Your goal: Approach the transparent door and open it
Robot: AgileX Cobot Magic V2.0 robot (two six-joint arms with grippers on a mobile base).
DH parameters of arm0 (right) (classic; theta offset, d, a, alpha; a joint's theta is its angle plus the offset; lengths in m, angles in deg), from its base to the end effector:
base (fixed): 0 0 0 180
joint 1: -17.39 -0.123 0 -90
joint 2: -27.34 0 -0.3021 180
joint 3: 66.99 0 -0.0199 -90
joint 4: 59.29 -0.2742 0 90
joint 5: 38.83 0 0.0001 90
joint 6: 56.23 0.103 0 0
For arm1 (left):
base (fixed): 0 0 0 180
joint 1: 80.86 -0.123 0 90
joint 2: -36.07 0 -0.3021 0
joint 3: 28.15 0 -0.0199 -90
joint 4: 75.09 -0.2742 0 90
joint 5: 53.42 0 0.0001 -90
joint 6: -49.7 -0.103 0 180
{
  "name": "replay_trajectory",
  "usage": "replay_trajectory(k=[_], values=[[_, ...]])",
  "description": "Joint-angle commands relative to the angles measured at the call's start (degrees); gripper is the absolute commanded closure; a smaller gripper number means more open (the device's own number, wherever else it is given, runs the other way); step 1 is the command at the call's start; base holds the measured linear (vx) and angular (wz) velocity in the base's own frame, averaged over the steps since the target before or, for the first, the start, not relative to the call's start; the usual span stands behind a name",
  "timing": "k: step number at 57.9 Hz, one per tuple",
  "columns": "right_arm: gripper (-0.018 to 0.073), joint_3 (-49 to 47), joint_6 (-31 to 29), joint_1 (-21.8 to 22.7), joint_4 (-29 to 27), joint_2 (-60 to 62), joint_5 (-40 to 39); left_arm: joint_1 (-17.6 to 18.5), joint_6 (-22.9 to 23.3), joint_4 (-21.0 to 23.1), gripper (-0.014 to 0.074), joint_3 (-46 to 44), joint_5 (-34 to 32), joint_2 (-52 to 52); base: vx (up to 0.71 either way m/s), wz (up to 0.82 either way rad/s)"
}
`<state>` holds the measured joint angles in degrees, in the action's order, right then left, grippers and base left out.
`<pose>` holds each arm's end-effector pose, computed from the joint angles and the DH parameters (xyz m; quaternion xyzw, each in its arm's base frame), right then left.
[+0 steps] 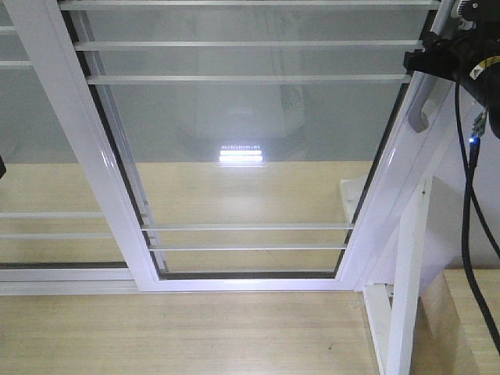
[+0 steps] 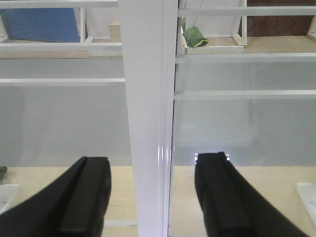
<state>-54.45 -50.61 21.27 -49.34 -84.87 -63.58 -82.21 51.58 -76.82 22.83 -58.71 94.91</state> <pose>0.4513 -0.0232 0.2442 -0.0202 0.7675 -0.0131 0.6406 0.2080 0.0046 0.2813 -0.0096 0.7908 0.0053 0.6120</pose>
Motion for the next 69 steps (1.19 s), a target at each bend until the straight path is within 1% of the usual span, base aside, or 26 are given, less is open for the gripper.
replay_trajectory(k=[1, 4, 8, 14, 35, 47, 55, 69], values=[[0.0371, -2.03, 0.02, 0.11, -0.21, 2.86, -4.61, 0.24, 0.00, 0.15, 0.0094, -1.94, -4.16, -0.31, 0.00, 0.00], [0.0398, -2.03, 0.15, 0.12, -0.21, 2.86, -4.79, 0.24, 0.00, 0.15, 0.0094, -1.94, -4.16, -0.31, 0.00, 0.00], [0.0410, -2.03, 0.34, -0.02, -0.21, 2.86, -5.18, 0.24, 0.00, 0.15, 0.0094, -1.94, -4.16, -0.31, 0.00, 0.00], [0.0408, -2.03, 0.40, -0.70, -0.07, 2.86, -6.51, 0.24, 0.00, 0.15, 0.0094, -1.94, -4.16, -0.31, 0.00, 0.00], [0.0398, -2.03, -0.05, -6.65, -0.18, 2.86, -7.68, 0.24, 0.00, 0.15, 0.0094, -1.94, -4.03, -0.31, 0.00, 0.00], [0.0388, -2.03, 0.20, -7.99, -0.58, 2.86, -7.74, 0.24, 0.00, 0.15, 0.0094, -1.94, -4.03, -0.31, 0.00, -0.01], [0.0385, -2.03, 0.20, -9.70, -0.72, 2.86, -8.93, 0.24, 0.00, 0.15, 0.0094, -1.94, -3.99, -0.31, 0.00, 0.00], [0.0379, -2.03, 0.14, -12.70, -3.02, 2.86, -8.94, 0.24, 0.00, 0.10, 0.0094, -1.94, -3.98, -0.31, 0.00, 0.00]])
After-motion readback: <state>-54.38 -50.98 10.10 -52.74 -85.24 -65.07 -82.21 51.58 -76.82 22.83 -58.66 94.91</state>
